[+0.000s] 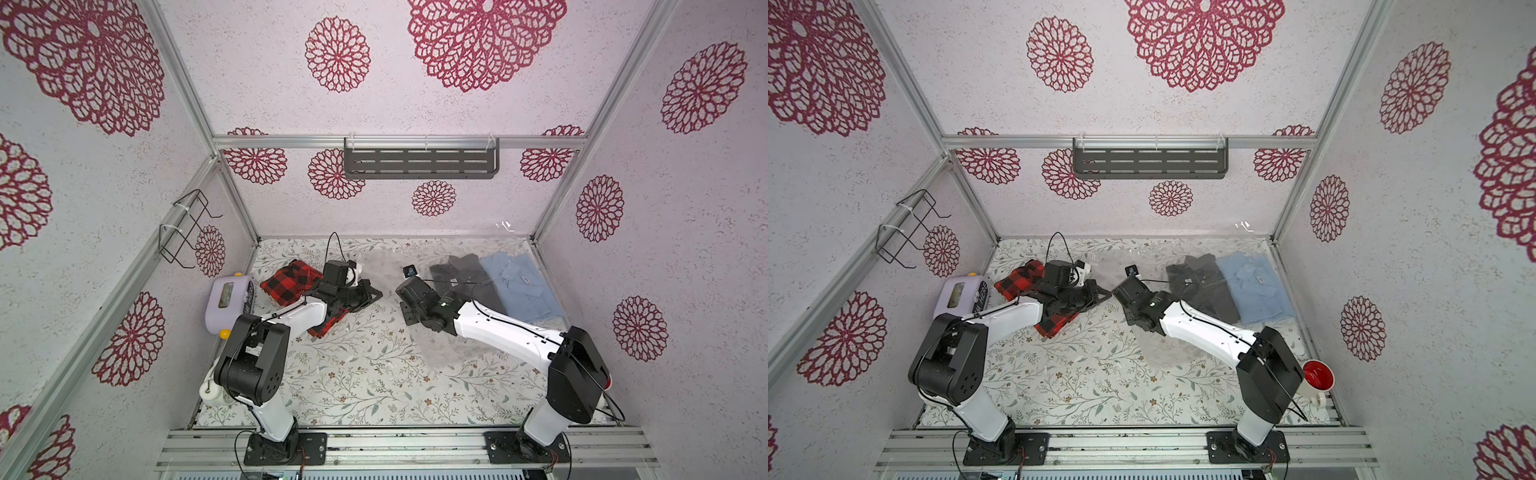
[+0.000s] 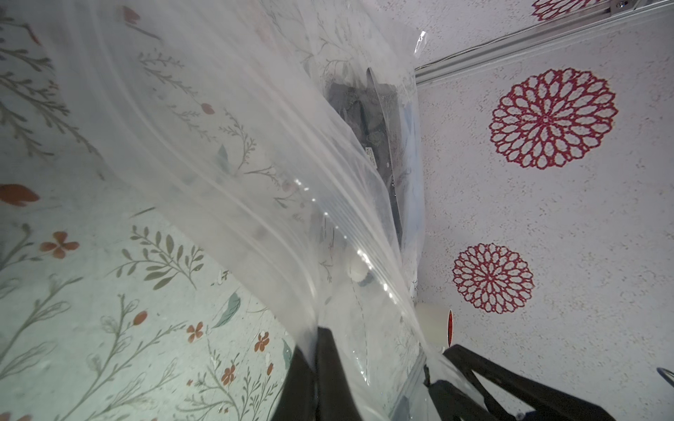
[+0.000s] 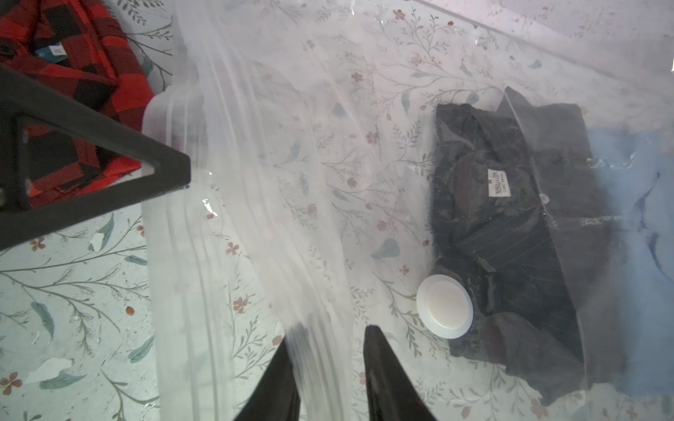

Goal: Place the folded shirt into the vacuum bag
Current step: Adjust the vacuum bag at the center of the board.

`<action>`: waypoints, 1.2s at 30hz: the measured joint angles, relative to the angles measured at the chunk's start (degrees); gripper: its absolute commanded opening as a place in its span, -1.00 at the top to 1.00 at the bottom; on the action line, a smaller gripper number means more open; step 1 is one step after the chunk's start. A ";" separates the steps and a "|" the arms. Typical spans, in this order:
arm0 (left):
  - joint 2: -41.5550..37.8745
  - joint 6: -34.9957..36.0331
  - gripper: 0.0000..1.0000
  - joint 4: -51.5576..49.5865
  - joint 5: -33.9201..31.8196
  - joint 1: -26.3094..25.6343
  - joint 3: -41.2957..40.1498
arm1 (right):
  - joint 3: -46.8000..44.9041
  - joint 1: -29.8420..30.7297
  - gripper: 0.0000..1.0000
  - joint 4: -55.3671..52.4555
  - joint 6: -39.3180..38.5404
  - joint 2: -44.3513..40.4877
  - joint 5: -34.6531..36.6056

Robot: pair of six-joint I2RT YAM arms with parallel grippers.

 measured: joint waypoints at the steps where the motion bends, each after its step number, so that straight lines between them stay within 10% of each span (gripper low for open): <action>1: 0.02 0.00 1.00 0.00 0.00 0.02 0.00 | 0.00 0.31 0.31 0.04 -0.37 0.02 0.02; 6: 0.63 0.00 1.00 0.07 -0.02 0.13 0.02 | 1.49 1.31 0.28 -0.39 -1.95 1.18 1.29; 13: 0.70 0.02 1.00 0.09 -0.02 0.42 0.02 | 5.11 1.27 1.00 -2.80 -2.56 5.40 6.12; 36: 2.80 3.98 1.00 -3.56 -2.82 3.76 2.23 | 9.18 0.48 1.00 -8.15 6.64 -7.06 15.63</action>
